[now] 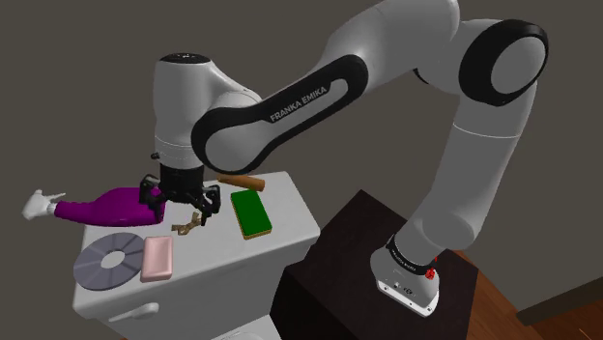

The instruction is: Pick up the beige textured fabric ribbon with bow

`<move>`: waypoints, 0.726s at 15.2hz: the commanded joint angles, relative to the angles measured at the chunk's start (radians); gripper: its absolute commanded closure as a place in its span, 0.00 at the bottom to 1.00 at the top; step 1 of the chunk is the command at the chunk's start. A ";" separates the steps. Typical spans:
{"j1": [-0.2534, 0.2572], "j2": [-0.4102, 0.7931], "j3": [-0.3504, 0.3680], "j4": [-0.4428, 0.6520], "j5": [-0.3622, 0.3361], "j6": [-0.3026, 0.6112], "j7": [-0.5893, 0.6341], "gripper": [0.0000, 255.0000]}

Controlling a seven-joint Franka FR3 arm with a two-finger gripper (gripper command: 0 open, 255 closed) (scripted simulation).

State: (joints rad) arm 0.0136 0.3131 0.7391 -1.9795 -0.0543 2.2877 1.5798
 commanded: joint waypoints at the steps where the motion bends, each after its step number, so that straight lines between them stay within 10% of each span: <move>1: 0.022 0.039 -0.016 0.012 -0.029 0.014 0.030 0.00; 8: 0.043 0.087 -0.040 -0.009 -0.065 0.075 0.046 0.00; 9: 0.042 0.086 -0.039 -0.010 -0.064 0.075 0.046 1.00; 11: 0.041 0.086 -0.040 -0.011 -0.064 0.076 0.045 1.00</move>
State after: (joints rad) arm 0.0553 0.3917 0.7022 -1.9855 -0.1177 2.3586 1.6262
